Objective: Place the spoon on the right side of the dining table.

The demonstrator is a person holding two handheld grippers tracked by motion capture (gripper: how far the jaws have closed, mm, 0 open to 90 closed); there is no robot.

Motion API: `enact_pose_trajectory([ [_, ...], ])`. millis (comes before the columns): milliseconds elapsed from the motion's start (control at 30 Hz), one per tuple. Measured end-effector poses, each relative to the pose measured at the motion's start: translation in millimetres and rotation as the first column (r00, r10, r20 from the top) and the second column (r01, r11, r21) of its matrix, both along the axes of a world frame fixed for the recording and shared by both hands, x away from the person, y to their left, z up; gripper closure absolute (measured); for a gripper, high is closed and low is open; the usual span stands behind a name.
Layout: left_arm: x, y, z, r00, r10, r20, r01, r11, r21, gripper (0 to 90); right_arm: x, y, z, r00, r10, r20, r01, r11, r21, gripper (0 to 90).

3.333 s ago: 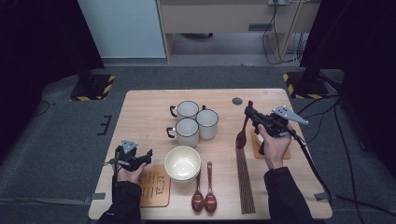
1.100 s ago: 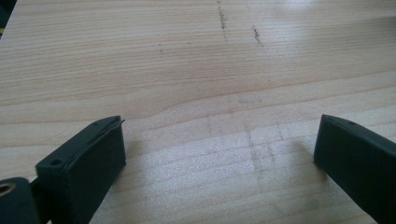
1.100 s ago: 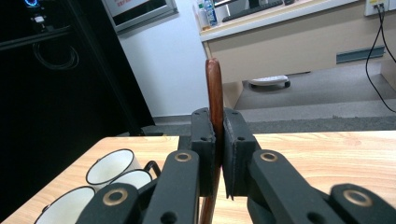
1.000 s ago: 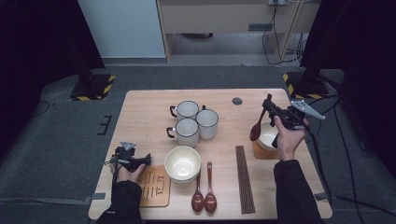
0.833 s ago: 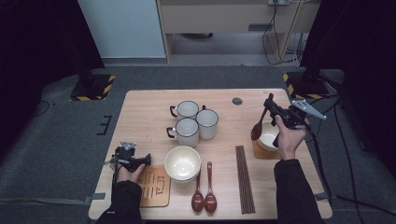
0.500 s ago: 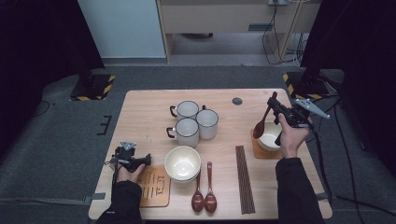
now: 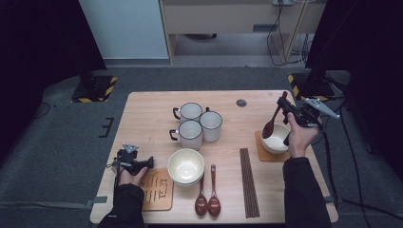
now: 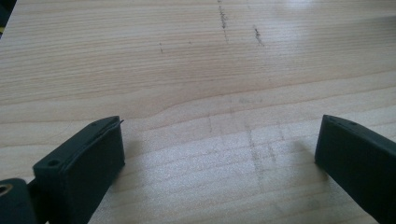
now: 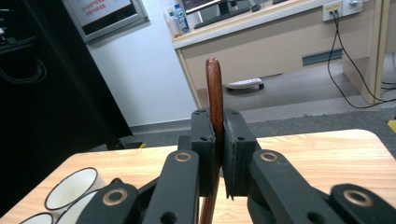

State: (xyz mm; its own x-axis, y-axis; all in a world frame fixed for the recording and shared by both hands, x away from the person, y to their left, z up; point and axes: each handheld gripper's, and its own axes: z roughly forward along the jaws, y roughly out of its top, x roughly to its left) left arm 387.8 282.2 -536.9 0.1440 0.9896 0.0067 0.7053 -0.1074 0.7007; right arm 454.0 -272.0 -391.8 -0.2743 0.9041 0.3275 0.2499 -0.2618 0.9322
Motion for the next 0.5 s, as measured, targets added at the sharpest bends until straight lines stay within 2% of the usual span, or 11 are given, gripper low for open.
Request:
enact_pose_trajectory([
  [500, 0.0, 0.0, 0.0, 1.0000, 0.000, 0.000, 0.000, 1.0000, 0.000, 0.4, 5.2, -16.0, -3.9, 0.9985, -0.050, -0.021, 0.050, 0.9987, 0.002, 84.7],
])
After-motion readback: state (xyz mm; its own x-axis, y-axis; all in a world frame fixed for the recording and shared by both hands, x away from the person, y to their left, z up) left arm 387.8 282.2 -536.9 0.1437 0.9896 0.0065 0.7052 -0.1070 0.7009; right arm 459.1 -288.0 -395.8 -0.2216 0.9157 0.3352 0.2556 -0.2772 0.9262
